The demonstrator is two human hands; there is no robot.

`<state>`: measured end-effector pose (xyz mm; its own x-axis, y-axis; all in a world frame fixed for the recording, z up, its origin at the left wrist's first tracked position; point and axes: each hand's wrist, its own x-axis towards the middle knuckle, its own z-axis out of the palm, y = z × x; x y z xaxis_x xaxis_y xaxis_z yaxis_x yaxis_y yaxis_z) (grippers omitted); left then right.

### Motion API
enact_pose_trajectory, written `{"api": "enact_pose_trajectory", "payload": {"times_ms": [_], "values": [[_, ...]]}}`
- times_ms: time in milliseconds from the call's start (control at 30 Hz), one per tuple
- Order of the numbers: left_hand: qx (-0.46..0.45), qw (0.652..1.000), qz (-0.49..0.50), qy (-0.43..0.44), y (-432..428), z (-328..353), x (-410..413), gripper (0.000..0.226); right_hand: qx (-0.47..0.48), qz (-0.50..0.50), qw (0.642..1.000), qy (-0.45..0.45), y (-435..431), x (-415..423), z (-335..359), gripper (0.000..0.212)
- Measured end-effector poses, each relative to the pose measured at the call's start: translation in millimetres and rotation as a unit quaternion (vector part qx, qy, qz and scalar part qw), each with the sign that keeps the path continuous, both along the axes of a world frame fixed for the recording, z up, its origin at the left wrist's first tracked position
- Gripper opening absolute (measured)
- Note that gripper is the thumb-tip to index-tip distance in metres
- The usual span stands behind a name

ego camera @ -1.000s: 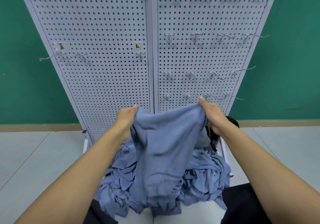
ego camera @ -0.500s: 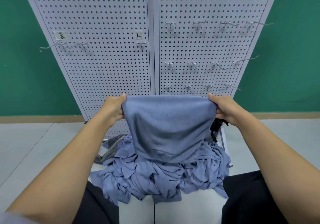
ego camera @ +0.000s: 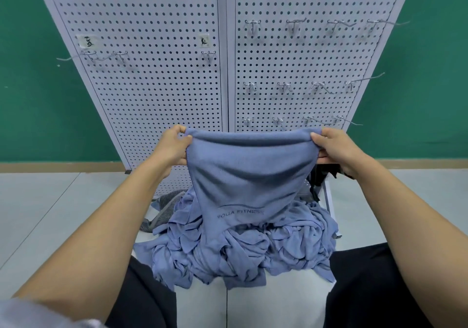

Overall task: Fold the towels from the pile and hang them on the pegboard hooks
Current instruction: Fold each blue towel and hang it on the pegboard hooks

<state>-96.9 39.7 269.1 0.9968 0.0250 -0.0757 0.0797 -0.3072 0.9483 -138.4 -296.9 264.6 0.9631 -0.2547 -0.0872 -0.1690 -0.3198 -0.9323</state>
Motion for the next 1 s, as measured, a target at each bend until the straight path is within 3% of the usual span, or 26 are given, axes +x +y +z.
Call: {"api": "enact_pose_trajectory", "payload": {"times_ms": [100, 233, 333, 633, 800, 1000], "values": [[-0.040, 0.999, 0.001, 0.019, -1, -1, 2, 0.021, -0.009, -0.029, 1.000, 0.005, -1, 1, -1, 0.023], [-0.222, 0.971, 0.008, 0.082, -2, 3, 2, 0.013, 0.154, -0.076, 0.985, -0.004, -7, 0, 7, 0.009], [-0.275, 0.957, 0.013, 0.096, 2, 8, 3, 0.010, 0.216, -0.055, 0.975, -0.009, -17, 1, 10, 0.004], [-0.211, 0.977, -0.041, 0.000, -14, 61, 0, 0.011, 0.209, -0.064, 0.975, -0.045, -21, 10, 53, 0.015], [-0.142, 0.986, -0.057, -0.065, -25, 110, 4, 0.027, 0.196, -0.007, 0.979, -0.060, -24, 16, 99, 0.027], [-0.083, 0.993, -0.038, -0.081, -22, 144, 10, 0.042, 0.027, 0.037, 0.997, -0.058, -18, 16, 132, 0.039]]}}
